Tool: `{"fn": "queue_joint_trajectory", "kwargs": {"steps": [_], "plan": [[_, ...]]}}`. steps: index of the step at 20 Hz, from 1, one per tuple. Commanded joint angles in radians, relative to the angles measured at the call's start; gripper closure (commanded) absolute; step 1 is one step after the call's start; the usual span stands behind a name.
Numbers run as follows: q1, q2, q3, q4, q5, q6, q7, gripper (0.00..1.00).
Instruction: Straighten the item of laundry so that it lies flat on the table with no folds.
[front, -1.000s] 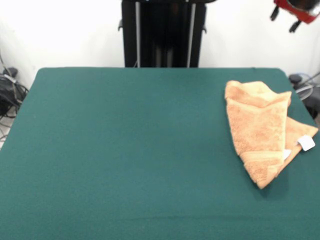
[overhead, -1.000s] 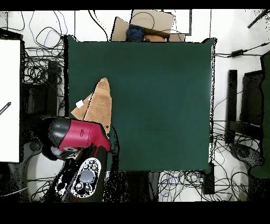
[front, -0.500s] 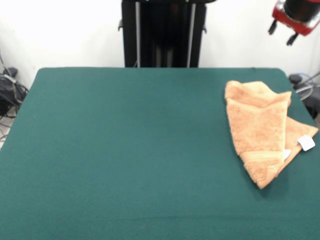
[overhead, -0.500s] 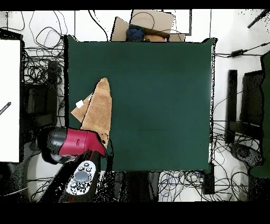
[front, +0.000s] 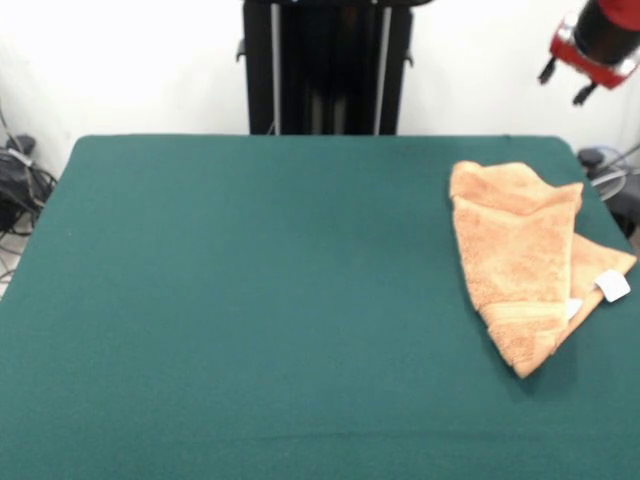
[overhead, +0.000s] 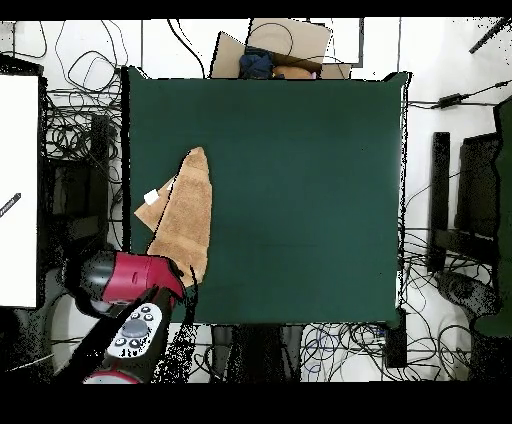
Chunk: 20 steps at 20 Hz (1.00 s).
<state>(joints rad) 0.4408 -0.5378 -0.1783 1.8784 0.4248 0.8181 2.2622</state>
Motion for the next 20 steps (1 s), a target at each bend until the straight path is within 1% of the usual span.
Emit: {"fn": "queue_joint_trajectory", "kwargs": {"steps": [1,2,3,5,9,12,16,18,20], "plan": [[-0.01,0.142,0.108,0.013,0.113,-0.206,0.248,0.0],[-0.009,0.152,0.108,0.003,0.118,-0.21,0.249,0.0],[-0.006,0.197,0.116,-0.038,0.139,-0.232,0.266,0.0],[0.027,0.242,0.085,-0.09,0.137,-0.235,0.303,0.0],[0.043,0.307,0.088,-0.12,0.167,-0.317,0.295,0.0],[0.039,0.332,0.111,-0.132,0.198,-0.36,0.283,0.0],[0.06,0.375,0.116,-0.173,0.237,-0.408,0.298,0.0],[0.057,0.395,0.138,-0.178,0.261,-0.456,0.293,0.0],[0.051,0.399,0.149,-0.175,0.271,-0.475,0.285,0.0]]}}
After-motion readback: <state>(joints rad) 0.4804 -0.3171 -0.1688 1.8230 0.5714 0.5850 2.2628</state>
